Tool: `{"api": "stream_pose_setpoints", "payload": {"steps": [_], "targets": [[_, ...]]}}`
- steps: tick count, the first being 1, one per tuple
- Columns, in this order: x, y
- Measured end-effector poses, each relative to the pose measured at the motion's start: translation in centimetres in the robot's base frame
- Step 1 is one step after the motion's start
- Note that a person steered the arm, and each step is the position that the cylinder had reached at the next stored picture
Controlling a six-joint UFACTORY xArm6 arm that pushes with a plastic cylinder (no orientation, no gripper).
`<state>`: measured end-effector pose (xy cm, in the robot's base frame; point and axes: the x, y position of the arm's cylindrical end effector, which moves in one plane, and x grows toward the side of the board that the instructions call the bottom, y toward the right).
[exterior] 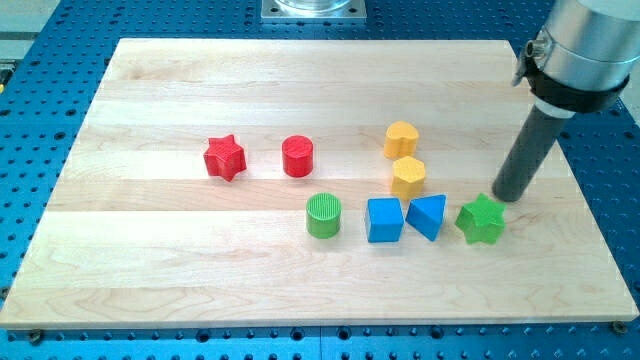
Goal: Slide both the yellow blocks to the right side of the red circle
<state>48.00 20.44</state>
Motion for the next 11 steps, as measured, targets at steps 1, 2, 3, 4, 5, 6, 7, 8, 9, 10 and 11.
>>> {"api": "stream_pose_setpoints", "payload": {"steps": [1,2,3,4,5,6,7,8,9,10,11], "targets": [[-1.2,-2.6],[-1.0,-6.8],[0.4,-8.2],[1.2,-9.5],[-0.4,-11.3],[-1.9,-12.3],[0.7,-12.2],[1.0,-13.2],[-1.0,-13.5],[-1.4,-14.5],[-1.4,-12.5]]}}
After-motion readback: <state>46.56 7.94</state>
